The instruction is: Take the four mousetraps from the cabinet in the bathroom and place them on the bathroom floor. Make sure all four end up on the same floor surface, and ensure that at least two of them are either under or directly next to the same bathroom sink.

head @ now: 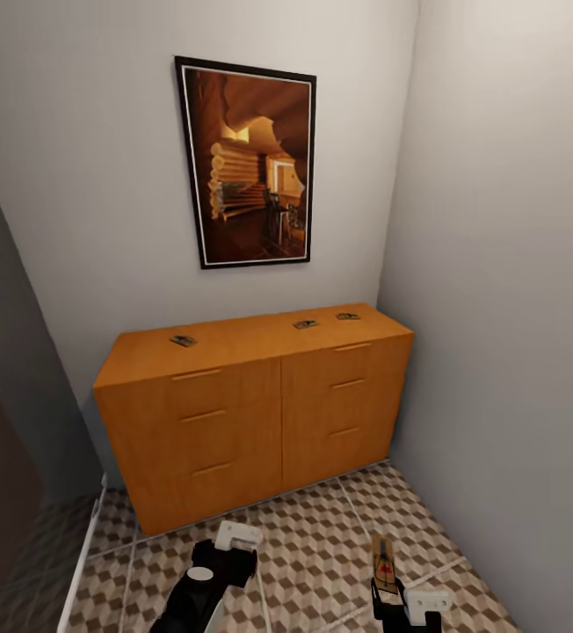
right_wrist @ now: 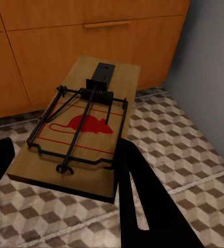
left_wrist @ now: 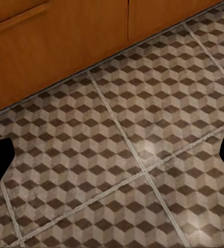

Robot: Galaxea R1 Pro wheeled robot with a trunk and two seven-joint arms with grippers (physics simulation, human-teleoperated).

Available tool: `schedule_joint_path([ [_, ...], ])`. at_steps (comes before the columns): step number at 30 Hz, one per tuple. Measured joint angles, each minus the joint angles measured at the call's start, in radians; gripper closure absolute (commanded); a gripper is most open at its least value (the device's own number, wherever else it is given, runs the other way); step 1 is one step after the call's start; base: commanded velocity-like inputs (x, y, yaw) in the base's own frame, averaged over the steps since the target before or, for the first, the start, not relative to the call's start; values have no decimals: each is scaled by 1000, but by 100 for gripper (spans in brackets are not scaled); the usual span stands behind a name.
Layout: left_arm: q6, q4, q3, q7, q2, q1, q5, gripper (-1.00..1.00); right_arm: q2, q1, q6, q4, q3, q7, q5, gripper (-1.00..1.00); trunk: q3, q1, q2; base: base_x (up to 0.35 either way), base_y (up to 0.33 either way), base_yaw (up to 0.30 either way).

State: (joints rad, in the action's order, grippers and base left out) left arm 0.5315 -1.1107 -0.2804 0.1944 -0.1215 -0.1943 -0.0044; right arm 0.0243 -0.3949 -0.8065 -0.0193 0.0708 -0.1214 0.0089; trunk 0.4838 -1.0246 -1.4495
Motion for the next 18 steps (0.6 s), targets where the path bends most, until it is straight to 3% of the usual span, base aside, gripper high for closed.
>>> schedule_joint_path([
  [7, 0, 1, 0, 0, 0, 0, 0, -100, 0, 0, 0, 0, 0, 0, 0, 100, -6, 0, 0, 226, 0, -142],
  [13, 0, 1, -1, 0, 0, 0, 0, -100, 0, 0, 0, 0, -1, 0, 1, 100, -8, 0, 0, 56, 10, -24],
  [18, 0, 1, -1, 0, 0, 0, 0, -100, 0, 0, 0, 0, -1, 0, 1, 100, -8, 0, 0, 98, 161, -2],
])
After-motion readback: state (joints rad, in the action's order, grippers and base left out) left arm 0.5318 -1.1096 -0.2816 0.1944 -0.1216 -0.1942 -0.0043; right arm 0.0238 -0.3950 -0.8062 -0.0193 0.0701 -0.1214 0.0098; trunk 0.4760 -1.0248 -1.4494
